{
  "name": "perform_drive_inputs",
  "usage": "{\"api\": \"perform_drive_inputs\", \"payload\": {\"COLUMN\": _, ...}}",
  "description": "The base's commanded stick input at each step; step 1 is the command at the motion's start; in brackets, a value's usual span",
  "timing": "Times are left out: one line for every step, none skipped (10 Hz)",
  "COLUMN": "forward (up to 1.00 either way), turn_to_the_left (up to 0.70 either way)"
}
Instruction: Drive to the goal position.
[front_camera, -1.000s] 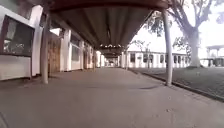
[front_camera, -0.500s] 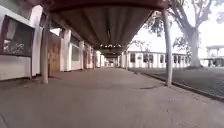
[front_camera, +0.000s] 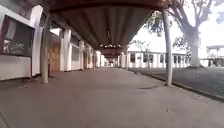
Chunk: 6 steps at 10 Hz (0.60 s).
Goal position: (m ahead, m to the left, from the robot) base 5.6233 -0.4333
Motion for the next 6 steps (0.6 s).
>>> {"api": "perform_drive_inputs", "payload": {"forward": 0.7, "turn_to_the_left": 0.0}}
{"api": "perform_drive_inputs", "payload": {"forward": 0.7, "turn_to_the_left": 0.0}}
{"api": "perform_drive_inputs", "payload": {"forward": 0.7, "turn_to_the_left": 0.0}}
{"api": "perform_drive_inputs", "payload": {"forward": 0.7, "turn_to_the_left": 0.0}}
{"api": "perform_drive_inputs", "payload": {"forward": 0.7, "turn_to_the_left": 0.0}}
{"api": "perform_drive_inputs", "payload": {"forward": 0.7, "turn_to_the_left": 0.0}}
